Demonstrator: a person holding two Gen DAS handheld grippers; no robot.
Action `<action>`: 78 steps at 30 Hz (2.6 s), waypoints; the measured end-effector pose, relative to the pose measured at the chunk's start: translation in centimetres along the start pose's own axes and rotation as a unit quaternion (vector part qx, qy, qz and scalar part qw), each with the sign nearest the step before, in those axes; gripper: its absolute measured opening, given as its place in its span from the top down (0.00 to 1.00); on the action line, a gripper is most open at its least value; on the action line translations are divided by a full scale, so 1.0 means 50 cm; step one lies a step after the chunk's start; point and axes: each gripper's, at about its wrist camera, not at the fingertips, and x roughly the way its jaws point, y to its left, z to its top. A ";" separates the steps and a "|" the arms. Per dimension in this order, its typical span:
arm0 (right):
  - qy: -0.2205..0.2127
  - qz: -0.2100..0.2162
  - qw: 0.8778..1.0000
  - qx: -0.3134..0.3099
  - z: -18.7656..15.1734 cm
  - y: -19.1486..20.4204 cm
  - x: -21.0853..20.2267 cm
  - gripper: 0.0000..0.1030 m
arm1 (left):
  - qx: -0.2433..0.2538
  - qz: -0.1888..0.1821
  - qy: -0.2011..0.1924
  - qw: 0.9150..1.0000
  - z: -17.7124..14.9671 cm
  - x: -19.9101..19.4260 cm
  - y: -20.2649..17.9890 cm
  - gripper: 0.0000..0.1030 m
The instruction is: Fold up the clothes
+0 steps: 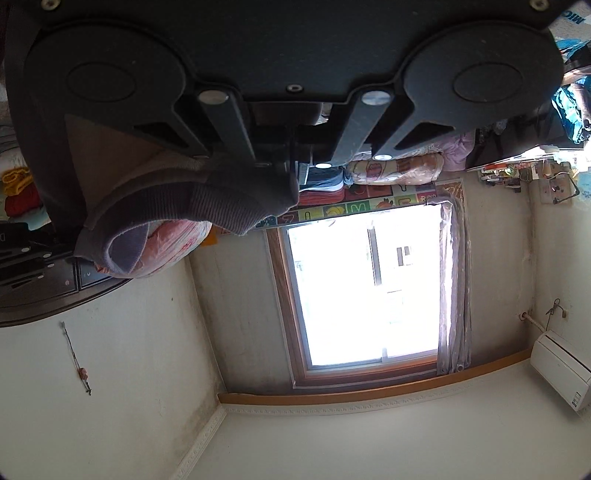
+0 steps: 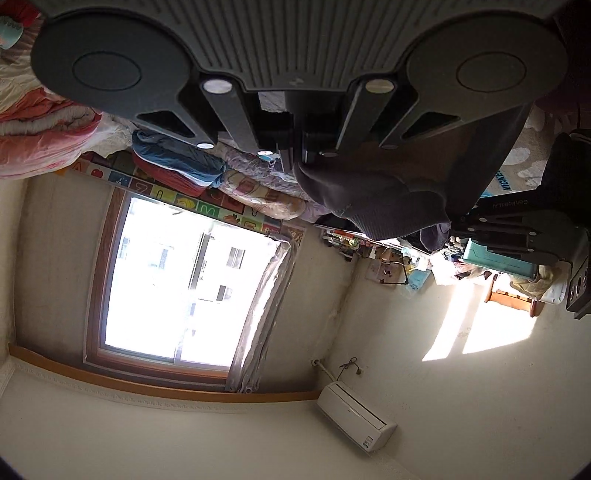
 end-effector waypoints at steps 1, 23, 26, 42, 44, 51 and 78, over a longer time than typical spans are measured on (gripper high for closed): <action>0.007 0.001 1.000 0.008 -0.015 -0.003 0.011 0.95 | 0.003 0.002 0.009 1.000 -0.010 0.009 -0.005 1.00; 0.183 0.026 0.977 0.102 -0.258 -0.126 0.444 0.95 | 0.044 -0.011 0.173 0.984 -0.224 0.443 0.012 1.00; 0.205 0.031 0.972 0.116 -0.294 -0.143 0.498 0.95 | 0.034 -0.019 0.199 0.979 -0.262 0.489 0.025 1.00; 0.311 0.065 0.916 0.244 -0.503 -0.234 0.699 0.94 | 0.001 -0.078 0.337 0.938 -0.421 0.683 0.049 0.99; 0.323 0.084 0.894 0.299 -0.539 -0.256 0.711 0.90 | -0.044 -0.093 0.376 0.921 -0.445 0.709 0.070 0.98; 0.256 0.136 0.797 0.530 -0.667 -0.343 0.683 0.95 | -0.319 -0.147 0.401 0.846 -0.511 0.738 0.219 0.89; 0.071 0.046 0.709 0.700 -0.632 -0.138 0.132 0.28 | -0.358 -0.016 0.355 0.863 -0.352 0.149 0.169 0.47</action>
